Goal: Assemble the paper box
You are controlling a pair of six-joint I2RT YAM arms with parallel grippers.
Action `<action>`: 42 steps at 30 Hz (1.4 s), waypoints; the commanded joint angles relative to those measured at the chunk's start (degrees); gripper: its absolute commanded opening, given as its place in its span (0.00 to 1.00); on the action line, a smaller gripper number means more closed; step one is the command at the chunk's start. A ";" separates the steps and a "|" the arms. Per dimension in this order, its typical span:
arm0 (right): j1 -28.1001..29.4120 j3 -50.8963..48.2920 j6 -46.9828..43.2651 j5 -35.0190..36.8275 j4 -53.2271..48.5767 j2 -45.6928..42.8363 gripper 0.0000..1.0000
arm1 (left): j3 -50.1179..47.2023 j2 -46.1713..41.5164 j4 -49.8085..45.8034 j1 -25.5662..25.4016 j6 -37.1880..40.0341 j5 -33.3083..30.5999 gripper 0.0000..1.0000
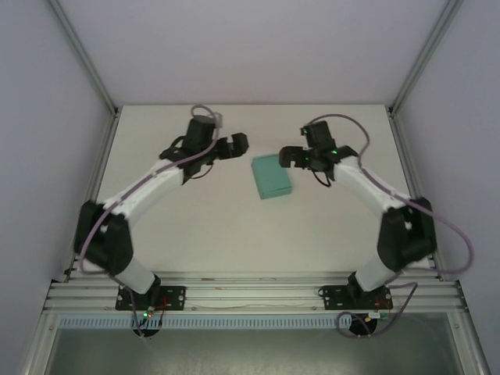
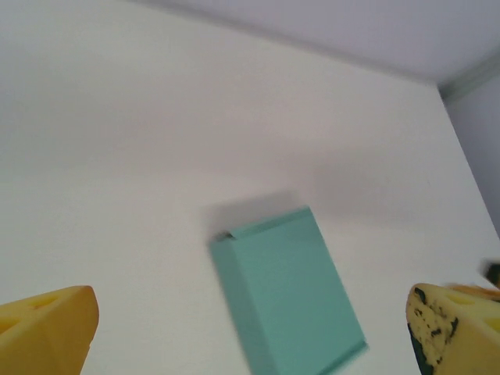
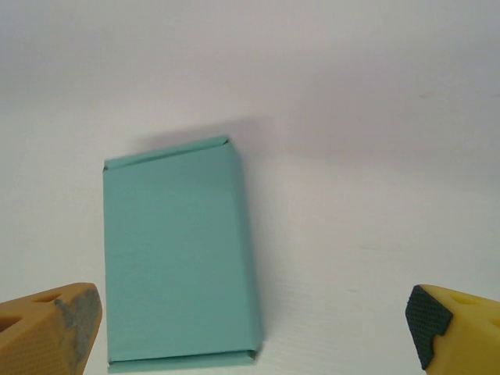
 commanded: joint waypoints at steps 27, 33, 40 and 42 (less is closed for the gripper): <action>-22.07 -43.73 -4.24 9.49 67.82 -0.48 1.00 | -52.62 -1.31 68.60 24.76 22.10 -14.19 1.00; -23.37 -44.88 -3.64 7.13 71.28 0.24 1.00 | -51.51 2.01 72.14 24.00 25.11 -12.37 1.00; -23.17 -44.62 -4.21 6.64 70.27 -0.11 1.00 | -50.34 1.00 67.95 23.66 25.20 -12.63 1.00; -23.17 -44.53 -4.18 6.69 70.22 -0.09 1.00 | -50.44 1.28 68.73 23.39 25.66 -12.96 1.00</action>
